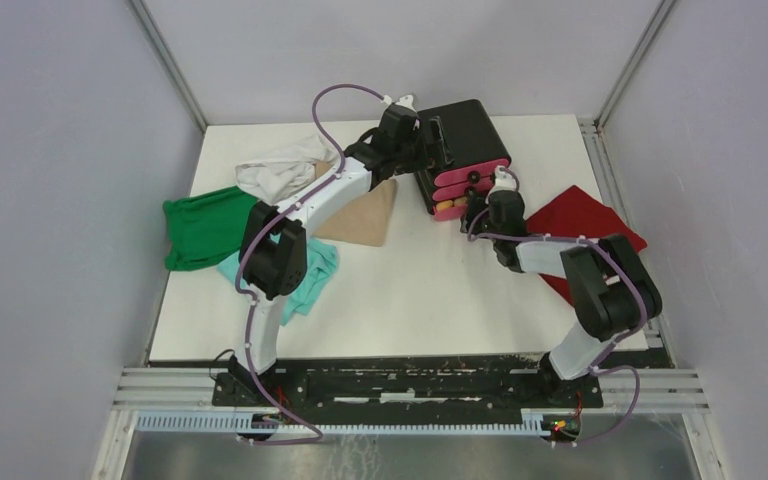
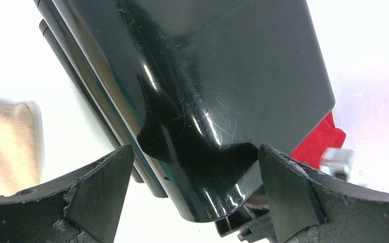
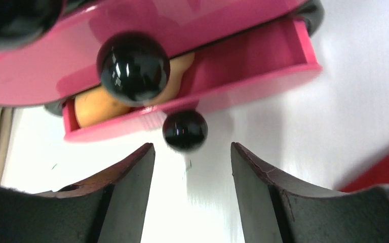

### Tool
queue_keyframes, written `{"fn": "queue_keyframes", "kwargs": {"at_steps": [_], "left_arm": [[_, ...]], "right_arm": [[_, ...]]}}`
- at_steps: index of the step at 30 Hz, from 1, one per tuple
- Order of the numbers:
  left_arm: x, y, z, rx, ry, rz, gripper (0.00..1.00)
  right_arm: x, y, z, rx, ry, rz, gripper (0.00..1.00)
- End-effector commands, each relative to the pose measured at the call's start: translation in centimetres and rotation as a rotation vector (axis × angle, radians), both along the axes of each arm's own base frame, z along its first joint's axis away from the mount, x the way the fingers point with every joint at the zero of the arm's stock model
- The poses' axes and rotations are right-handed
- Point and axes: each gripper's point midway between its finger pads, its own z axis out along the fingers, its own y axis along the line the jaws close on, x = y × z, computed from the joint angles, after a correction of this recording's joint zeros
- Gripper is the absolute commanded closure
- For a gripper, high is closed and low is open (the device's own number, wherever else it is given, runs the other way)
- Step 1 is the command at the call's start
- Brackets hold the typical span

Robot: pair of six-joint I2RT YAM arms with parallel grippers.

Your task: Organize the makeup

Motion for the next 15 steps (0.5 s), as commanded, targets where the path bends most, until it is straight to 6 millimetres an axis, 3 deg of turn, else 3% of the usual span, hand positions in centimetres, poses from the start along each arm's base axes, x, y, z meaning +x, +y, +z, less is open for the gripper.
{"fn": "queue_keyframes", "kwargs": {"at_steps": [1,6,11,15], "left_arm": [[-1.8,0.9,-6.2,0.117,0.134,-0.027,0.01],[-2.0,0.8,-6.1,0.118,0.131,-0.041,0.01],[-2.0,0.6,-5.6,0.11,0.123,-0.056,0.01],[-2.1,0.4,-5.2,0.101,0.122,-0.067,0.01]], "right_arm": [[-1.1,-1.0,4.2,0.056,-0.114,-0.049,0.36],[-2.7,-2.6,4.1,0.103,-0.098,-0.173,0.36],[-2.3,-3.1,4.1,0.125,-0.092,-0.229,0.37],[-1.7,-1.0,3.9,0.158,-0.13,-0.106,0.38]]}}
